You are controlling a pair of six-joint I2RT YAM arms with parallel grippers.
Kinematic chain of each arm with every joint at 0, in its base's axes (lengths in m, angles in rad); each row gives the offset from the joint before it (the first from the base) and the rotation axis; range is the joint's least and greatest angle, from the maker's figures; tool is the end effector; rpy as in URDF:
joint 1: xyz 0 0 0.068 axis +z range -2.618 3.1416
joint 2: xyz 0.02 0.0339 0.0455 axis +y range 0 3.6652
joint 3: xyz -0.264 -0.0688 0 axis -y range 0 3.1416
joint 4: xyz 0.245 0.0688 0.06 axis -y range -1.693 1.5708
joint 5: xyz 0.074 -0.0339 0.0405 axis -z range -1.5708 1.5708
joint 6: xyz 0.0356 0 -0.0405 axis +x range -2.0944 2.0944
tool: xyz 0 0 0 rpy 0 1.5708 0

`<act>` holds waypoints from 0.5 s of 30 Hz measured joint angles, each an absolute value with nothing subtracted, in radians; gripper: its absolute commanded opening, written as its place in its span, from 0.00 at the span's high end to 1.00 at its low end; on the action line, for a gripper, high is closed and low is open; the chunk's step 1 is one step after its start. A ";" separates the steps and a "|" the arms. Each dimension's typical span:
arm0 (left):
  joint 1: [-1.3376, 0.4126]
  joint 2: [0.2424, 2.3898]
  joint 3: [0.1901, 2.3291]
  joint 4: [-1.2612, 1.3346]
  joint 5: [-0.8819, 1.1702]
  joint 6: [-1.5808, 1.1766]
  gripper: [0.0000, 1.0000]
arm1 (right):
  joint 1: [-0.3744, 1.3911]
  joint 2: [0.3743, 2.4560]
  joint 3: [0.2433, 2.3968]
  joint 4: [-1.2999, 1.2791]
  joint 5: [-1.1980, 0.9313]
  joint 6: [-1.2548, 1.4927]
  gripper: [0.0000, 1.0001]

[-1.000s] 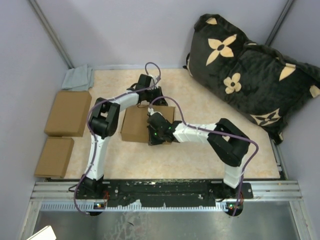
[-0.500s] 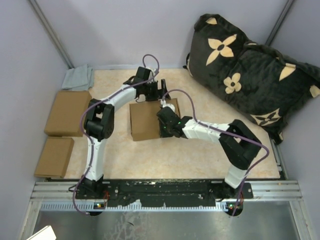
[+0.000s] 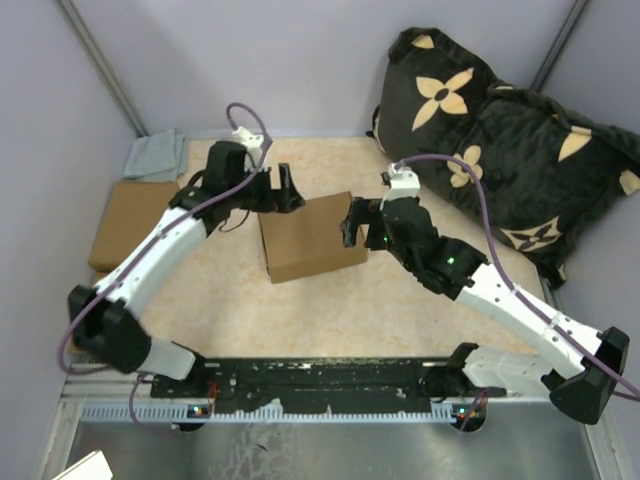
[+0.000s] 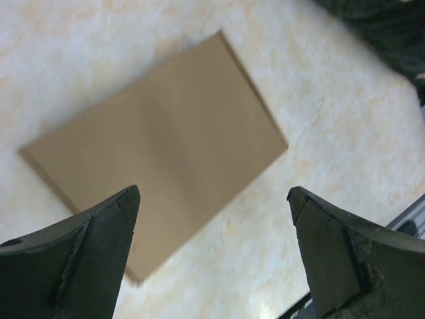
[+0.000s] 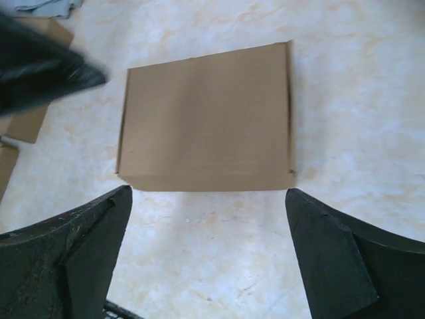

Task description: Fold the paper box

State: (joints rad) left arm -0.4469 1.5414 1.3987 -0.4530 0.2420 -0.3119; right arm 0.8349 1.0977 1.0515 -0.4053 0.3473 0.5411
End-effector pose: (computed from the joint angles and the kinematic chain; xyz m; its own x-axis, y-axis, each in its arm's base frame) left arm 0.3148 -0.1603 0.3410 -0.6652 -0.0116 -0.7466 0.4143 0.8261 -0.3820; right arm 0.1727 0.1727 0.3502 -0.5042 0.1648 -0.8477 -0.2703 0.9022 0.3362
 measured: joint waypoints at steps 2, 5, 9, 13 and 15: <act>-0.447 1.414 1.281 -0.440 0.219 -0.303 0.00 | 0.834 1.065 1.057 -0.445 0.398 0.523 0.01; -0.448 1.226 1.105 -0.440 0.162 -0.282 0.00 | 0.830 1.073 1.063 -0.518 0.470 0.505 0.01; -0.448 1.048 0.984 -0.459 0.069 -0.252 0.00 | 0.827 1.092 1.052 -0.569 0.509 0.488 0.01; -0.448 0.921 0.901 -0.450 -0.007 -0.230 0.00 | 0.824 1.063 1.026 -0.560 0.516 0.482 0.01; -0.448 0.894 0.864 -0.448 -0.026 -0.226 0.00 | 0.820 1.051 1.018 -0.558 0.519 0.482 0.01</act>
